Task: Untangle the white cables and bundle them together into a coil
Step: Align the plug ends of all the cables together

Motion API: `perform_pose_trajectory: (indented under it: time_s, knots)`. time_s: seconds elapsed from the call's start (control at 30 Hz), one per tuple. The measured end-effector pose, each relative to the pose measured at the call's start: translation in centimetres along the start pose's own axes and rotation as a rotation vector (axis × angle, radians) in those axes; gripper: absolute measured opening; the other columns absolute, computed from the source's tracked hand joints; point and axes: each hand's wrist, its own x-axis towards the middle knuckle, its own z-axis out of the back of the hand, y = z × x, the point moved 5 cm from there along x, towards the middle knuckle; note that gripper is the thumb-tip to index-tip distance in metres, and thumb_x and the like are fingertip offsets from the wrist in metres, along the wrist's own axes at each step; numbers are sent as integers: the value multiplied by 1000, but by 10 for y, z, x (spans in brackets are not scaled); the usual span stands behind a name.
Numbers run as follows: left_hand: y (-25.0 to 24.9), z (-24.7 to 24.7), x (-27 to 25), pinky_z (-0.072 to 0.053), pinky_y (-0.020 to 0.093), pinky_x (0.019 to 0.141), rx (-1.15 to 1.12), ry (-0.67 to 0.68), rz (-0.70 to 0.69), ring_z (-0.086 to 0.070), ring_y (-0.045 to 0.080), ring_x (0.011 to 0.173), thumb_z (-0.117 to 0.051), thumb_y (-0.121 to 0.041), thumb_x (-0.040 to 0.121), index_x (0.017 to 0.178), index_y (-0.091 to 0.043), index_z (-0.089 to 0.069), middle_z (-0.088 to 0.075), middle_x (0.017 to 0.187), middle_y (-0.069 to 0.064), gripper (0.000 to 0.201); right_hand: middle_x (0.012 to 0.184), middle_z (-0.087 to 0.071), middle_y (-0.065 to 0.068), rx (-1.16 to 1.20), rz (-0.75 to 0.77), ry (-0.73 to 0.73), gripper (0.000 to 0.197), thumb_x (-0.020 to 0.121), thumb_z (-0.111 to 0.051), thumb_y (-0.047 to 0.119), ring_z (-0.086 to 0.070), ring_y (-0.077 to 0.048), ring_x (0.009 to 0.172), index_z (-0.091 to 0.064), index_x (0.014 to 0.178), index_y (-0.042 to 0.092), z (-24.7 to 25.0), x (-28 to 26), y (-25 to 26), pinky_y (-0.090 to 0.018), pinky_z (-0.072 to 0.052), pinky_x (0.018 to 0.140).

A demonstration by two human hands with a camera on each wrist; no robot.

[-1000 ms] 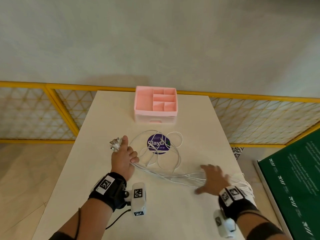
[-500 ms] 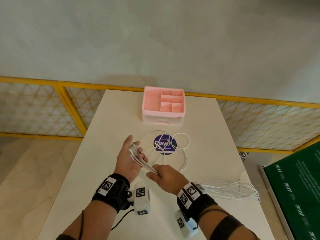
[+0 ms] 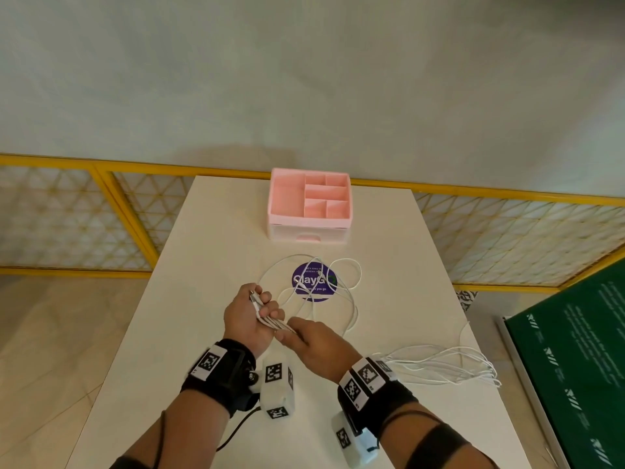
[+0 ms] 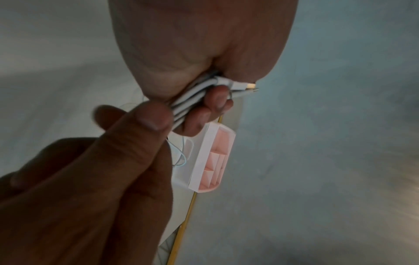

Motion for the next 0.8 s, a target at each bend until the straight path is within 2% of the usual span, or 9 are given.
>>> perform_pose_trajectory:
  time_s: [0.13, 0.2, 0.27, 0.33, 0.4, 0.47, 0.53, 0.63, 0.8]
  knots:
    - [0, -4, -2, -42, 29, 57, 27, 121, 6, -44, 14, 49, -52, -70, 87, 78, -16, -57, -52, 63, 1, 55, 75, -59, -2, 3, -11, -36, 51, 104, -33, 53, -56, -20, 71, -56, 89, 10, 0, 1, 1, -42, -48, 75]
    - [1, -7, -8, -43, 33, 70, 99, 184, 1, -55, 18, 66, -46, -82, 78, 84, -15, -61, -59, 71, 2, 68, 71, -55, 4, 58, -33, -81, 49, 104, -34, 51, -52, -16, 67, -55, 87, 10, 1, 3, -2, -41, -47, 73]
    - [9, -7, -15, -45, 34, 77, 170, 219, -4, -61, 20, 83, -52, -70, 82, 90, -16, -61, -61, 78, 2, 55, 69, -54, 6, 106, -51, -101, 46, 104, -35, 50, -52, -14, 65, -55, 84, 13, 3, 6, -4, -41, -47, 72]
    - [19, -5, -19, -47, 36, 84, 235, 229, -46, -62, 21, 92, -64, -44, 84, 90, -16, -63, -60, 82, 3, 29, 70, -53, 9, 138, -57, -84, 40, 105, -37, 47, -53, -12, 67, -55, 86, 17, 3, 8, -4, -38, -47, 73]
    - [23, -2, -19, -50, 38, 87, 266, 190, -83, -65, 22, 90, -70, -25, 82, 83, -14, -64, -58, 77, 3, 13, 72, -53, 9, 120, -39, -48, 36, 105, -38, 45, -53, -13, 70, -57, 92, 17, 0, 7, -3, -33, -45, 72]
    - [23, -1, -17, -51, 40, 90, 261, 104, -89, -65, 19, 74, -73, -18, 84, 75, -13, -60, -51, 66, 2, 17, 76, -56, 4, 72, -6, -7, 37, 105, -39, 45, -54, -14, 72, -59, 101, 13, -7, 6, -4, -32, -42, 70]
    - [20, 2, -13, -54, 40, 81, 266, 3, -113, -50, 15, 54, -73, -14, 88, 71, -15, -55, -38, 57, 0, 25, 76, -57, 3, 43, 10, 13, 38, 103, -41, 48, -53, -12, 69, -59, 102, 14, -15, 3, -9, -31, -40, 68]
    - [18, 6, -11, -46, 31, 54, 285, -81, -149, -32, 12, 46, -68, -14, 93, 76, -16, -54, -30, 54, -3, 22, 68, -54, 4, -43, -37, 44, 42, 97, -47, 58, -51, -13, 62, -53, 79, 20, -16, -5, -29, -35, -42, 64]
    - [10, 11, -6, -25, 23, 41, 291, -108, -151, -24, 9, 43, -65, -17, 94, 72, -22, -48, -26, 54, -5, 28, 85, -64, -6, -399, -243, 102, 46, 95, -47, 60, -61, -27, 84, -44, 69, 22, 2, -34, -94, -32, -38, 68]
